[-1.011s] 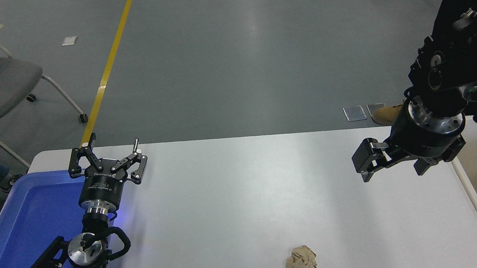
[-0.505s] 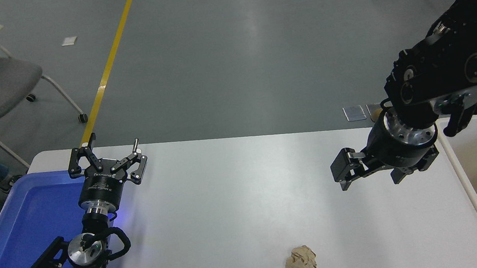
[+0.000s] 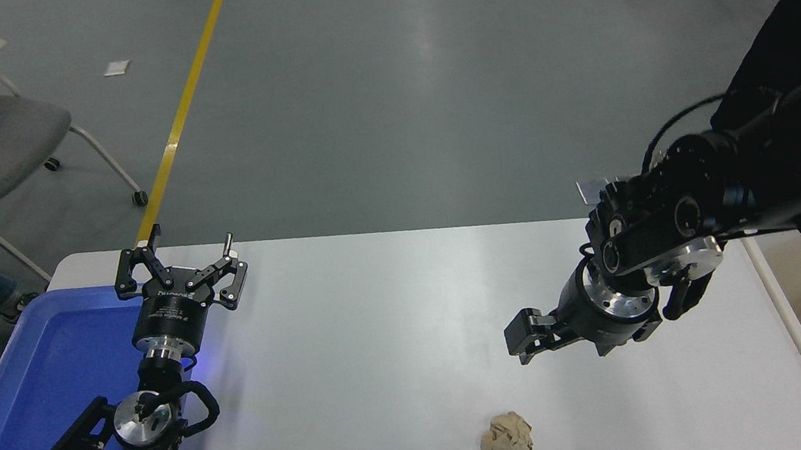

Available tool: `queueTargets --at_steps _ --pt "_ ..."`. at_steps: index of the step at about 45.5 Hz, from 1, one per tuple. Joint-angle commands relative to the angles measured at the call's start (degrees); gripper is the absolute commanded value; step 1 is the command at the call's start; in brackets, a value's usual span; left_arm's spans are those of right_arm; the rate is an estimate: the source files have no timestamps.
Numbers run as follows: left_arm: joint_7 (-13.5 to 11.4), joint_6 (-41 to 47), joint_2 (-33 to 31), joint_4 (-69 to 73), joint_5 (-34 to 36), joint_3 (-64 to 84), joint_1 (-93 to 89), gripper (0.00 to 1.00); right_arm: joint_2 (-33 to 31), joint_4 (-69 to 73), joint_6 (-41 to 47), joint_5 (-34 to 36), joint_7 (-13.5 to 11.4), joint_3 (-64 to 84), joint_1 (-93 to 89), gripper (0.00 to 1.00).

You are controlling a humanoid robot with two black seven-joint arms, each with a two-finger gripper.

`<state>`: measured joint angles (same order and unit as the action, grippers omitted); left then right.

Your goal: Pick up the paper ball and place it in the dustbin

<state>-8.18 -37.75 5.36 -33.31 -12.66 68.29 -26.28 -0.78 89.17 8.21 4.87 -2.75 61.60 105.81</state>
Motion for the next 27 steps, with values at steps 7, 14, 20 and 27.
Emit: queueTargets --at_steps 7,14,20,27 --pt "0.00 0.04 0.00 0.00 0.00 0.00 0.00 0.99 0.78 -3.03 -10.76 0.14 -0.24 -2.45 -11.76 1.00" --pt "0.00 -0.04 0.00 0.00 0.00 0.00 0.00 0.99 0.78 -3.47 -13.40 0.23 -0.33 -3.60 -15.36 1.00" --pt "0.00 -0.04 0.00 0.00 0.00 0.00 0.00 0.99 0.78 -3.47 -14.45 0.58 -0.33 -4.39 -16.77 1.00" --pt "0.00 0.04 0.00 0.00 0.00 0.00 0.00 0.99 0.78 -3.47 -16.30 1.73 -0.33 -5.79 -17.92 1.00"
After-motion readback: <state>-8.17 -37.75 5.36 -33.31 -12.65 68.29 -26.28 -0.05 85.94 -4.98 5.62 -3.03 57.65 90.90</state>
